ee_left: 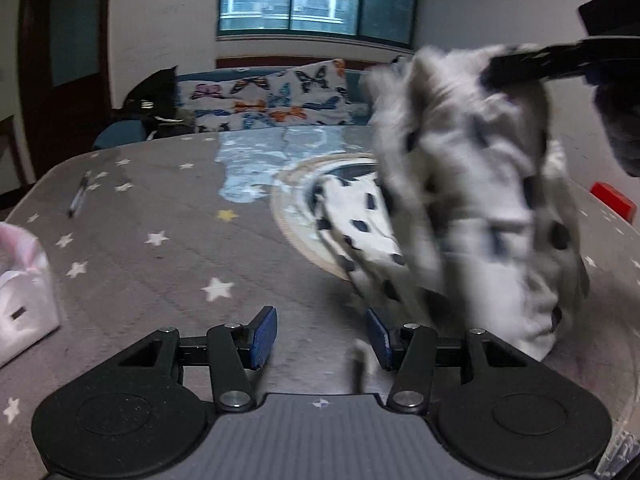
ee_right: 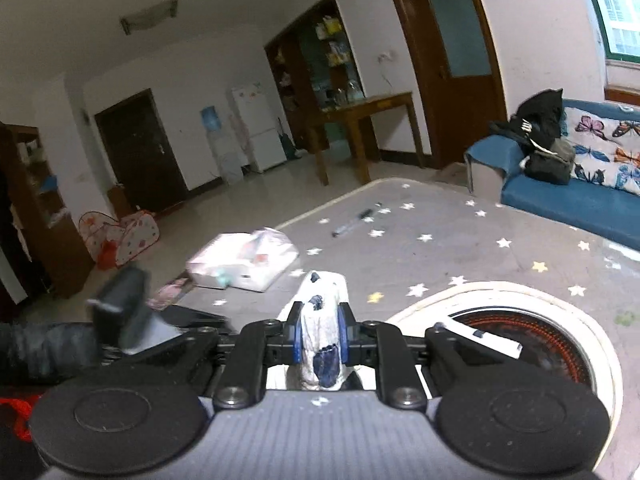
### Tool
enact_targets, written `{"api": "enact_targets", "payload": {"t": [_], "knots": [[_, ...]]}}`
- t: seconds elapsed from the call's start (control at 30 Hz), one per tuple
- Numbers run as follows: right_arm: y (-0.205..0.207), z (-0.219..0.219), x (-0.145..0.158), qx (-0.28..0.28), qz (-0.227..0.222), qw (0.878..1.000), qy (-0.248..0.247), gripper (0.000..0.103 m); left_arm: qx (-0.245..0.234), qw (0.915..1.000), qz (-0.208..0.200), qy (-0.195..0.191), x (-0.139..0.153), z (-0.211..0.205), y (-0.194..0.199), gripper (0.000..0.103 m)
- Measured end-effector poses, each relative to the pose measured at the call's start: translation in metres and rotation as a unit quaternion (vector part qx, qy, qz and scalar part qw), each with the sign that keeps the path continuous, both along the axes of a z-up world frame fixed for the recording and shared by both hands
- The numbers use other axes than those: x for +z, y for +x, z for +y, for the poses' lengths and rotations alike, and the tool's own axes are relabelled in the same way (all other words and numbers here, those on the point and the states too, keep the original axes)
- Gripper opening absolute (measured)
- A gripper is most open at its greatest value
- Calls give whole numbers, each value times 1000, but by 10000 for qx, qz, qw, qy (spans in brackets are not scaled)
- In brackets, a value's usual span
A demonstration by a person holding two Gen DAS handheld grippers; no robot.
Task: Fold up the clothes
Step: 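Lift the waistband with the right gripper and fold it over the pants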
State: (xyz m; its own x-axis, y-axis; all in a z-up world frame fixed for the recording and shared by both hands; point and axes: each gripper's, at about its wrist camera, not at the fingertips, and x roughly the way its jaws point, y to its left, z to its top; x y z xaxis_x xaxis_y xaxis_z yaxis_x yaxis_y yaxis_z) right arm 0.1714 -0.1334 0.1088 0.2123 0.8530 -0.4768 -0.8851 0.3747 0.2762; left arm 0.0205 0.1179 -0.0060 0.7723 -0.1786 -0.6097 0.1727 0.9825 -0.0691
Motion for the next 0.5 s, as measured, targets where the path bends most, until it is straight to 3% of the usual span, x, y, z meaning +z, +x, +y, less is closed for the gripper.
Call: {"api": "enact_targets", "payload": {"t": [0.23, 0.5], "knots": [[71, 17, -42, -599, 272, 9978, -31, 14, 208, 9997, 69, -87, 5, 6, 3, 54], [102, 5, -94, -1183, 648, 9900, -411, 14, 26, 9993, 104, -357, 15, -10, 7, 54]]}}
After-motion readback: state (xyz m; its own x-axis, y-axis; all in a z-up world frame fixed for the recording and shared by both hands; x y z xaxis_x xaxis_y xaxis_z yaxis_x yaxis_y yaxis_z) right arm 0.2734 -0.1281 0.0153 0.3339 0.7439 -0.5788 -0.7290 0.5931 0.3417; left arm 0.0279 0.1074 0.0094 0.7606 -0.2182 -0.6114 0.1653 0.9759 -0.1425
